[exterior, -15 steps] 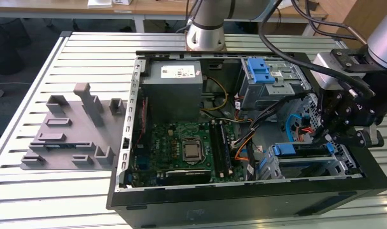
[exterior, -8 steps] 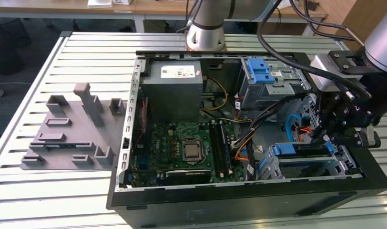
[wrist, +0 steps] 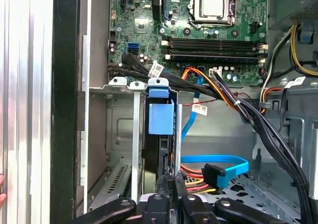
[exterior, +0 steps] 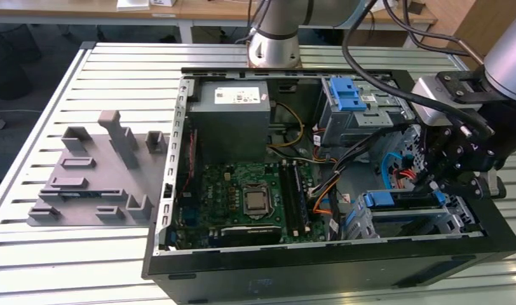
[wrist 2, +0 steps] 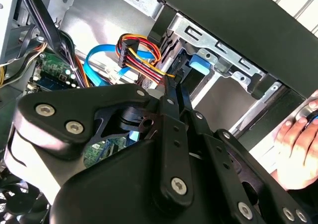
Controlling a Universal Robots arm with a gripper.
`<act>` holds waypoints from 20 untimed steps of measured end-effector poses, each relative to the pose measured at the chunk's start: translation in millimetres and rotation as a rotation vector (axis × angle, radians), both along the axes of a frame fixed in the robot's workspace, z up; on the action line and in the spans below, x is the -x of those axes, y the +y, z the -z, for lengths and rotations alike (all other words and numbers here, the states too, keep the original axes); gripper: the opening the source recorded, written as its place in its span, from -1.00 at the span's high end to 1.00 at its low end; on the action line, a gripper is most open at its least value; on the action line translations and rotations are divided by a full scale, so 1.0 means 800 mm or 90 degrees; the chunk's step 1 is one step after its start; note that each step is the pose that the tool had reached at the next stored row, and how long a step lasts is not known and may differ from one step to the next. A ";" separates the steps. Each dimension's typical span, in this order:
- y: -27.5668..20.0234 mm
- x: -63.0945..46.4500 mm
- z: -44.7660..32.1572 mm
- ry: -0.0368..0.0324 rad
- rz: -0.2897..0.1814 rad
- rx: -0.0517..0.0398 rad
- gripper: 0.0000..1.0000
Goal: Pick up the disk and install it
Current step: 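Insert the first disk wire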
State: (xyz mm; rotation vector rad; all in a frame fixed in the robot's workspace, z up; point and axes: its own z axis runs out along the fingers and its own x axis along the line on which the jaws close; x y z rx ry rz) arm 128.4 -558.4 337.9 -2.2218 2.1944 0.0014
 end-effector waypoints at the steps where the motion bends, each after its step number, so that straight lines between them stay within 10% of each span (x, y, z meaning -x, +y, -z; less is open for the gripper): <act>1: 0.0000 0.000 0.0007 0.0000 0.000 -0.0001 0.67; 20: -0.0013 0.000 0.0026 0.0000 0.002 -0.0002 0.67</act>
